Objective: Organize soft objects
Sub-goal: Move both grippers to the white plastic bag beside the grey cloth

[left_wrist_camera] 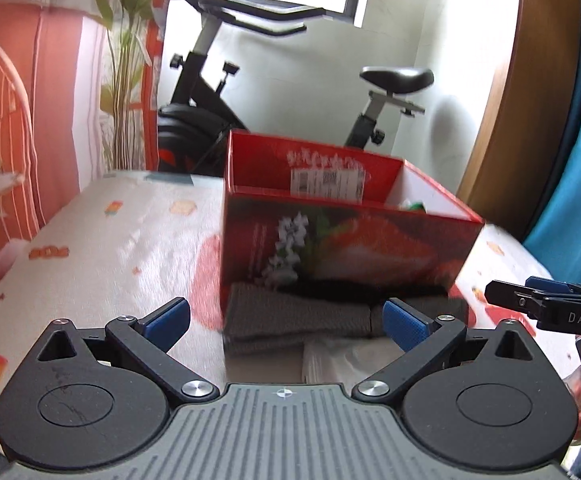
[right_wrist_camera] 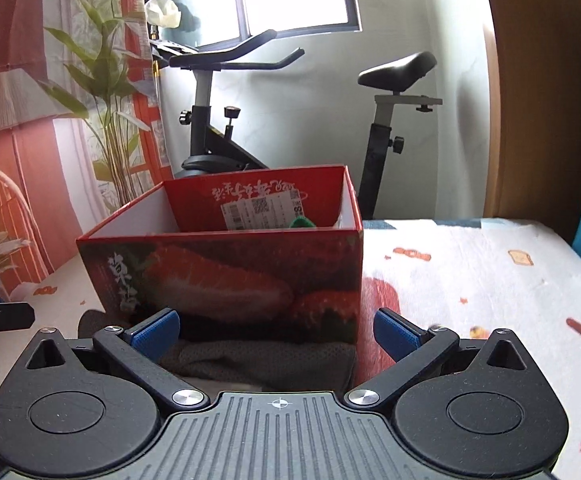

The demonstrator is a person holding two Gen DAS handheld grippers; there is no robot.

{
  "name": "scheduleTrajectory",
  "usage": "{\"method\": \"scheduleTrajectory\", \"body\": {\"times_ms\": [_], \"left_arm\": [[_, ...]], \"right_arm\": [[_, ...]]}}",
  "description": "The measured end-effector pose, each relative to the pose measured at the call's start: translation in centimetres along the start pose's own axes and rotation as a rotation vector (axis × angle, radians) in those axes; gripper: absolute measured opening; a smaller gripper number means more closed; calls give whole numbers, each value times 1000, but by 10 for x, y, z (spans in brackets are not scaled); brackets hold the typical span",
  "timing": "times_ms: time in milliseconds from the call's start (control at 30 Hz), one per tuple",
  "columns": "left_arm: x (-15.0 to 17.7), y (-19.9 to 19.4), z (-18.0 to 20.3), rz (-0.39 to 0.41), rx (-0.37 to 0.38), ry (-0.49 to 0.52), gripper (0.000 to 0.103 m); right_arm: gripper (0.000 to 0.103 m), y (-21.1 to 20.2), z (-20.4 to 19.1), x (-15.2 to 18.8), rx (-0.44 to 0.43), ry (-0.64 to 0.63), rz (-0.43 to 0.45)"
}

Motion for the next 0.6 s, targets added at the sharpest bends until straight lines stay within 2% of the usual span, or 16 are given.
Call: {"method": "scheduleTrajectory", "body": {"times_ms": [133, 267, 600], "left_arm": [[21, 9, 4, -51, -3, 11, 103], [34, 16, 9, -87, 6, 38, 103], [61, 40, 4, -183, -9, 13, 103]], "right_arm": [[103, 1, -8, 32, 13, -17, -33], [103, 13, -14, 61, 4, 5, -115], [103, 33, -25, 90, -2, -70, -200]]}}
Point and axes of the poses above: each gripper's, at about its wrist camera, not at the fingertips, and y roughly the way its jaws point, z to its right, x to its underside, the point moved 8 cm from there along y, roughly the way its jaws point, and after that the axes turned 7 degrees about -x, right-handed, at the moved point
